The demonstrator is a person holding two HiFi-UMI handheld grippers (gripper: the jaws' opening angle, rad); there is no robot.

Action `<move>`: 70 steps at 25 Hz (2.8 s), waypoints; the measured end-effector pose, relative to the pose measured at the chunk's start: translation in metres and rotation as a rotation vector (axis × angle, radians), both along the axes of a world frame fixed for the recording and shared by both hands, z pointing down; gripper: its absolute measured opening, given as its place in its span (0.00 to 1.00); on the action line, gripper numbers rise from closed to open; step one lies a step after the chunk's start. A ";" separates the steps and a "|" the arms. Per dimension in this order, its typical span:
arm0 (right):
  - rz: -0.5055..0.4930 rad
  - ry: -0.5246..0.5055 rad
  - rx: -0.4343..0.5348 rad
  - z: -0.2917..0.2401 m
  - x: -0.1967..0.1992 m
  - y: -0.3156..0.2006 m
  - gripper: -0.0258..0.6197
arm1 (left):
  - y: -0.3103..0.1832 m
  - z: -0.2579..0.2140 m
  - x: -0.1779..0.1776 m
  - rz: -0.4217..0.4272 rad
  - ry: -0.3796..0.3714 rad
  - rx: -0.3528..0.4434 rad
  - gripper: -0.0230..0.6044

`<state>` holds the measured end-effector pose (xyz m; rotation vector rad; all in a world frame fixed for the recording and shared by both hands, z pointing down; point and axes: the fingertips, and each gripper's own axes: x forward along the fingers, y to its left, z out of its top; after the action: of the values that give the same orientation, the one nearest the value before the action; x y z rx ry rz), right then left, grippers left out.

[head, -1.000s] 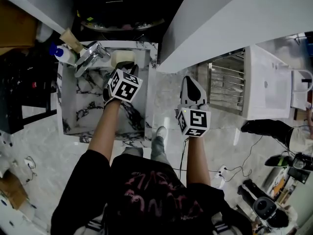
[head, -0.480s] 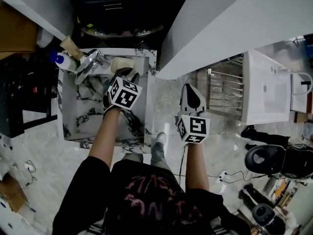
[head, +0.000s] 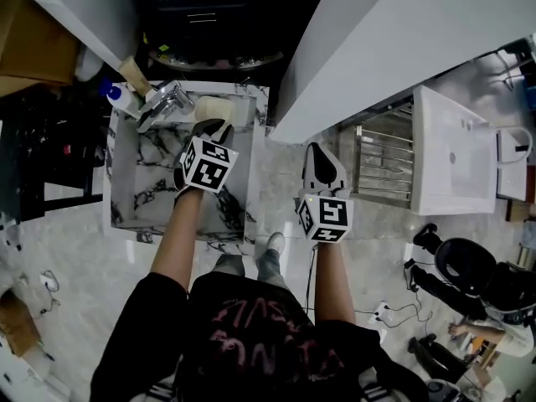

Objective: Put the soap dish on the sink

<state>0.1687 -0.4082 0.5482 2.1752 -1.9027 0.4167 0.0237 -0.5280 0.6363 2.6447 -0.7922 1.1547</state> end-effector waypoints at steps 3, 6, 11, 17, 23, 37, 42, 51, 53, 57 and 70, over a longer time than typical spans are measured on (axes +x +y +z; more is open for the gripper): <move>-0.014 0.007 0.007 -0.008 -0.003 0.010 0.06 | 0.013 -0.015 -0.006 -0.016 0.008 0.017 0.15; -0.031 0.037 0.013 -0.017 -0.005 0.020 0.06 | 0.026 -0.032 -0.011 -0.035 0.019 0.049 0.11; -0.042 0.016 0.051 -0.035 -0.007 0.039 0.06 | 0.053 -0.063 -0.016 -0.060 0.058 0.094 0.08; -0.054 0.024 0.095 -0.060 -0.007 0.068 0.06 | 0.086 -0.108 -0.021 -0.094 0.113 0.170 0.06; -0.059 0.055 0.140 -0.088 -0.005 0.095 0.06 | 0.119 -0.147 -0.030 -0.138 0.178 0.229 0.06; -0.140 0.078 0.259 -0.145 -0.010 0.127 0.06 | 0.176 -0.247 -0.070 -0.251 0.289 0.435 0.06; -0.166 0.075 0.288 -0.160 -0.008 0.140 0.06 | 0.197 -0.267 -0.081 -0.294 0.352 0.460 0.06; -0.187 0.089 0.320 -0.170 0.001 0.170 0.06 | 0.236 -0.284 -0.087 -0.320 0.394 0.515 0.06; -0.188 0.093 0.327 -0.172 0.001 0.176 0.06 | 0.243 -0.286 -0.085 -0.311 0.395 0.524 0.06; -0.190 0.108 0.327 -0.175 0.002 0.182 0.06 | 0.248 -0.291 -0.089 -0.323 0.414 0.530 0.06; -0.200 0.133 0.323 -0.172 -0.004 0.185 0.06 | 0.250 -0.284 -0.101 -0.328 0.411 0.538 0.06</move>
<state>0.1642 -0.2235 0.3758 2.1010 -2.2081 -0.0758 -0.0777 -0.2781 0.3524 2.8330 -1.5325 0.3235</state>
